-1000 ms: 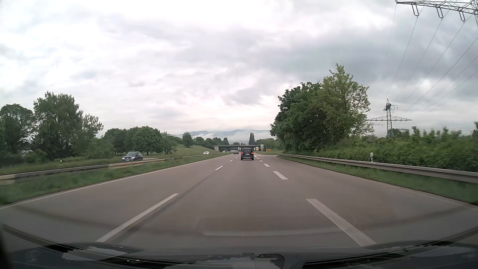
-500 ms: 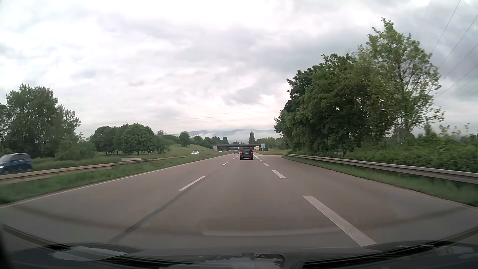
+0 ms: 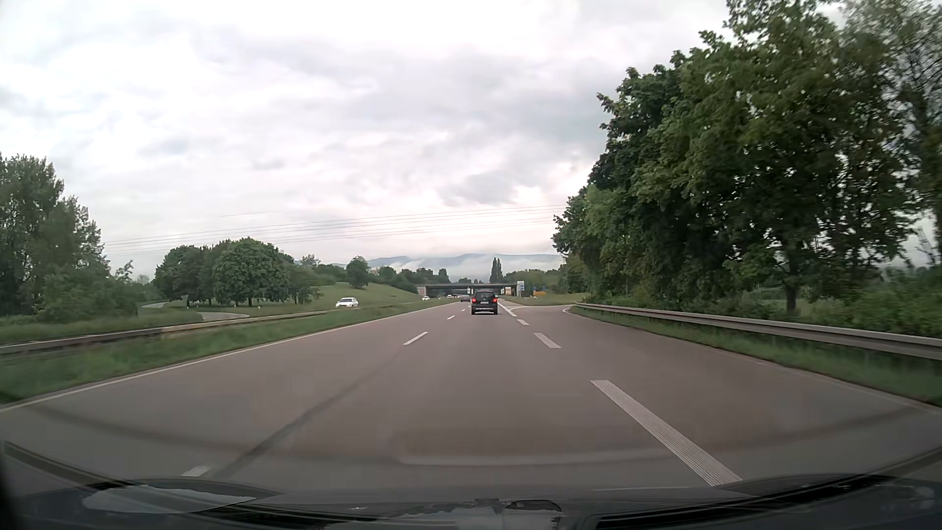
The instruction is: Follow the waypoints while adhering to traffic rules and regulations
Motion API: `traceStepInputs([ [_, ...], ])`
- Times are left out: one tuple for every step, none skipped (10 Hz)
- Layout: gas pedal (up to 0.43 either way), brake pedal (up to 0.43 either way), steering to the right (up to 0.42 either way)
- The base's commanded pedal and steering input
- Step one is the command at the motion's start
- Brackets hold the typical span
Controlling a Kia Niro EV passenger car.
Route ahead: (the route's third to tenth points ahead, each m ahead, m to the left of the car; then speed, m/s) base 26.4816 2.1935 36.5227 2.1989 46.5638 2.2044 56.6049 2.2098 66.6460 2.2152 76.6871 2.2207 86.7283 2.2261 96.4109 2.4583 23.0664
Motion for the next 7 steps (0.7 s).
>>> traceStepInputs([
  [0.130, 0.000, 0.000],
  [0.130, 0.000, 0.000],
  [0.130, 0.000, 0.000],
  [0.130, 0.000, 0.000],
  [0.130, 0.000, 0.000],
  [0.130, 0.000, 0.000],
  [0.130, 0.000, 0.000],
])
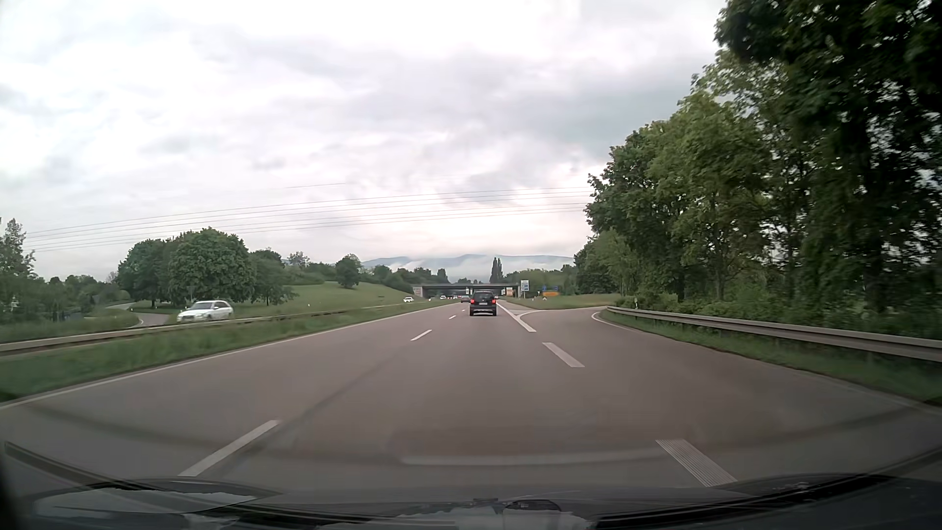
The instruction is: Follow the waypoints while adhering to traffic rules and regulations
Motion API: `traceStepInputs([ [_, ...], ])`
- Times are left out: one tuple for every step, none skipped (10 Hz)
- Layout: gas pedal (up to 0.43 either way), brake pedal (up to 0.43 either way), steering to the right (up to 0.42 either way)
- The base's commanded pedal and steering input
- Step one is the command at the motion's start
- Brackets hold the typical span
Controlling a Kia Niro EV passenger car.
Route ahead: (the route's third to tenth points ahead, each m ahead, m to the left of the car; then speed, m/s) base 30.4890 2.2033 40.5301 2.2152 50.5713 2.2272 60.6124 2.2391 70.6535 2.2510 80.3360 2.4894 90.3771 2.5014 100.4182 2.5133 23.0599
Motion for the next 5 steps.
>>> traceStepInputs([
  [0.130, 0.000, 0.000],
  [0.130, 0.000, 0.000],
  [0.130, 0.000, 0.000],
  [0.130, 0.000, 0.000],
  [0.130, 0.000, 0.000],
])
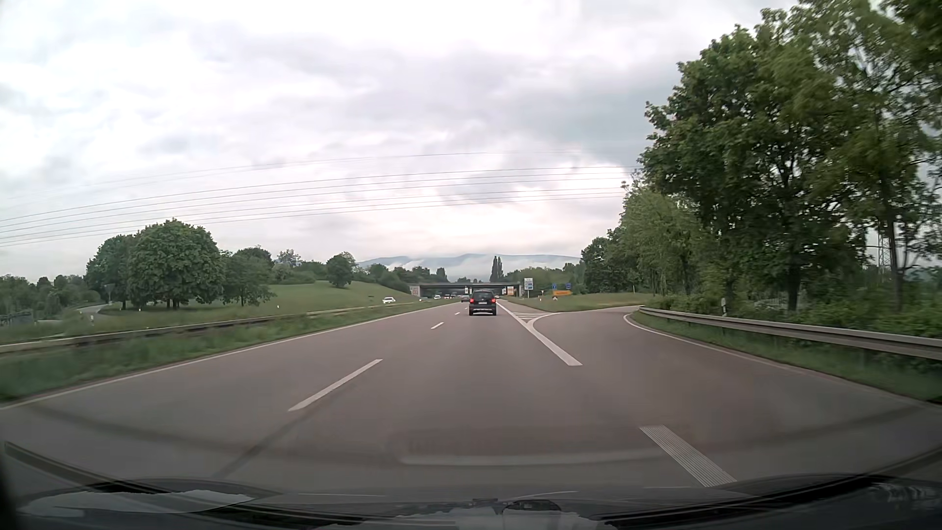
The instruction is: Follow the waypoints while adhering to traffic rules and regulations
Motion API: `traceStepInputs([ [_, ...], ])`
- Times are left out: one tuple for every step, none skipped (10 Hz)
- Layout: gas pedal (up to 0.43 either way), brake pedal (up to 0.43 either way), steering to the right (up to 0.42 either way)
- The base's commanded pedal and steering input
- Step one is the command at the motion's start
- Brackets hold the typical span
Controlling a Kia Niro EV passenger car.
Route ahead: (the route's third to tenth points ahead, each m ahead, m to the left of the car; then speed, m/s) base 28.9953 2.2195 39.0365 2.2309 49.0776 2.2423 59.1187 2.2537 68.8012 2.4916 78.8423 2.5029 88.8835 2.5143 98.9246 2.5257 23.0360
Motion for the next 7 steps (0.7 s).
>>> traceStepInputs([
  [0.118, 0.000, 0.000],
  [0.118, 0.000, 0.000],
  [0.118, 0.000, 0.000],
  [0.118, 0.000, 0.000],
  [0.118, 0.000, 0.000],
  [0.118, 0.000, 0.000],
  [0.118, 0.000, 0.000],
])
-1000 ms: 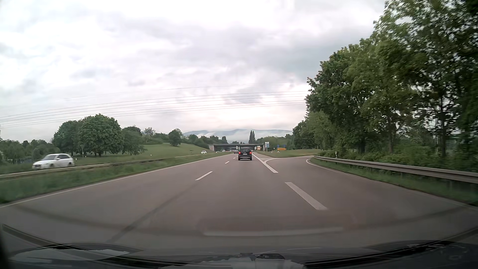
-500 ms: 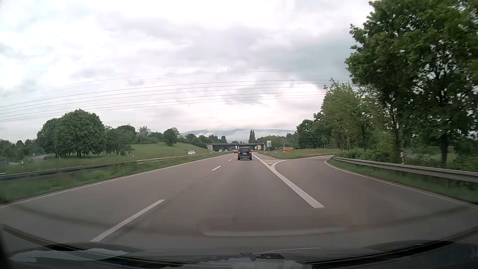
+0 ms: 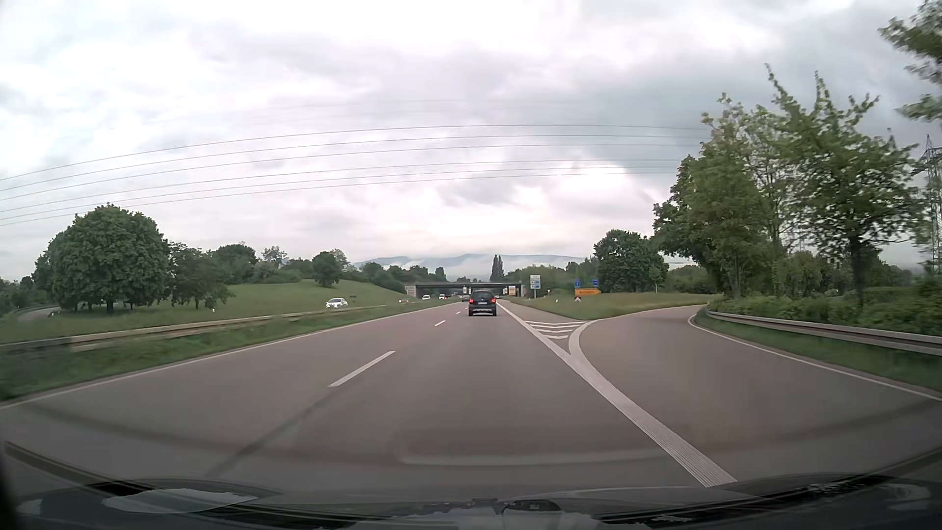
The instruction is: Follow the waypoints while adhering to traffic rules and regulations
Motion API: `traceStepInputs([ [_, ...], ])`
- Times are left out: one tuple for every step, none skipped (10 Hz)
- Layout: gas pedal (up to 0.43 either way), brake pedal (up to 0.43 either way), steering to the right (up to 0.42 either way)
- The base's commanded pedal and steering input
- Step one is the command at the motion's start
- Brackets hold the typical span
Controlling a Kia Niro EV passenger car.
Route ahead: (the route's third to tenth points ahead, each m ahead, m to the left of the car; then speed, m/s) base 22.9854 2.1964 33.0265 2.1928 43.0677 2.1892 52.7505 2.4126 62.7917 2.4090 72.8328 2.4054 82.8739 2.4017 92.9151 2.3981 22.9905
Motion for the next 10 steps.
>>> traceStepInputs([
  [0.118, 0.000, 0.000],
  [0.118, 0.000, 0.000],
  [0.110, 0.000, 0.000],
  [0.059, 0.000, 0.000],
  [0.020, 0.000, 0.000],
  [0.020, 0.000, 0.000],
  [0.020, 0.000, 0.000],
  [0.028, 0.000, 0.000],
  [0.028, 0.000, 0.000],
  [0.028, 0.000, 0.000],
])
